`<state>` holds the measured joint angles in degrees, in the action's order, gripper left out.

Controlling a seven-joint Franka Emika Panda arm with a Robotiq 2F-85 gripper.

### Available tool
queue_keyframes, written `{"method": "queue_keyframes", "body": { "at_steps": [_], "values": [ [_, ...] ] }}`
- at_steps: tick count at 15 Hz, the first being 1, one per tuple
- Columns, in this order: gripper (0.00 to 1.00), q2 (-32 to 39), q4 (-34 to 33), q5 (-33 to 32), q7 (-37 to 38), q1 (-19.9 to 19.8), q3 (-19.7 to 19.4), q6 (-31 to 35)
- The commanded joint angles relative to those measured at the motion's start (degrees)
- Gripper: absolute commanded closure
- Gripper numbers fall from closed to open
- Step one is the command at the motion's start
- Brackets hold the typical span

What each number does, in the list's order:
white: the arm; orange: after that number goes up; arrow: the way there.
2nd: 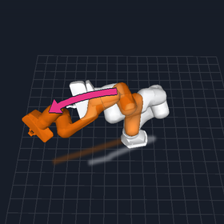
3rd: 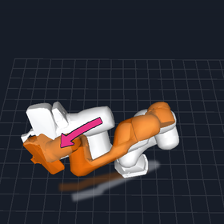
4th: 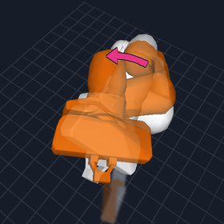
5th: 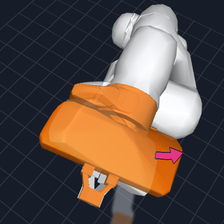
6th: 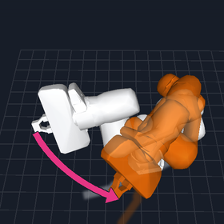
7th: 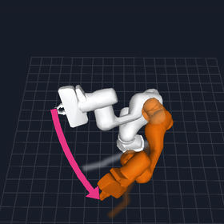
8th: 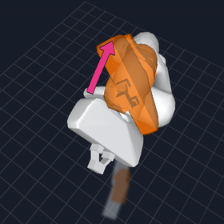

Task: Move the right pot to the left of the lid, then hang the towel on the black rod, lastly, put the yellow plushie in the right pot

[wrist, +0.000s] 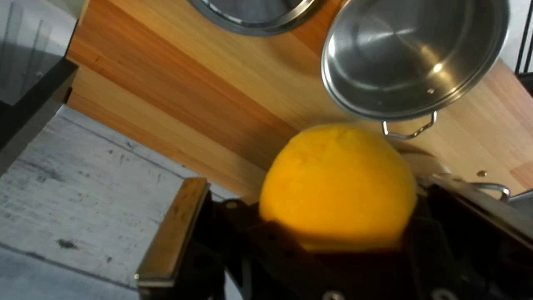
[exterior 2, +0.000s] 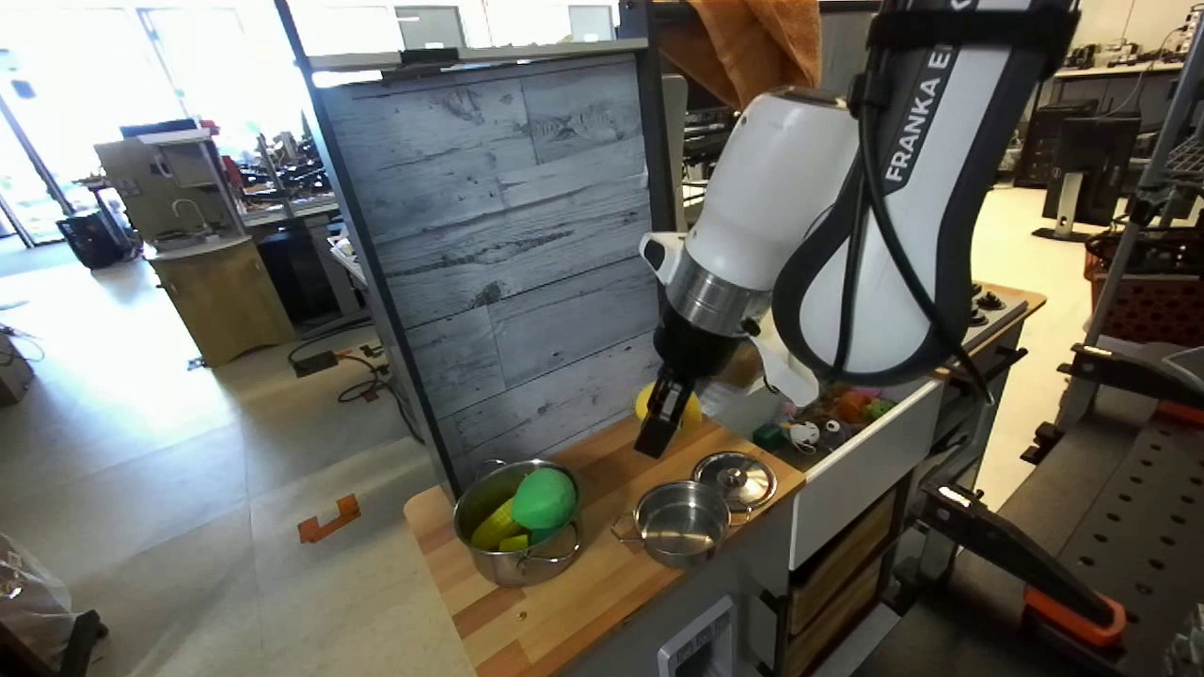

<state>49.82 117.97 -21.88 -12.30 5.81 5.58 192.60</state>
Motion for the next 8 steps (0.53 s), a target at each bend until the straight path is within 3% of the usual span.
{"method": "queue_keyframes", "body": {
  "at_steps": [1,8],
  "values": [
    [1.00,1.8,-1.1,0.8,-2.0,1.0,0.2,-3.0],
    [1.00,1.6,0.8,1.1,-2.2,3.5,-0.3,-4.7]
  ]
}}
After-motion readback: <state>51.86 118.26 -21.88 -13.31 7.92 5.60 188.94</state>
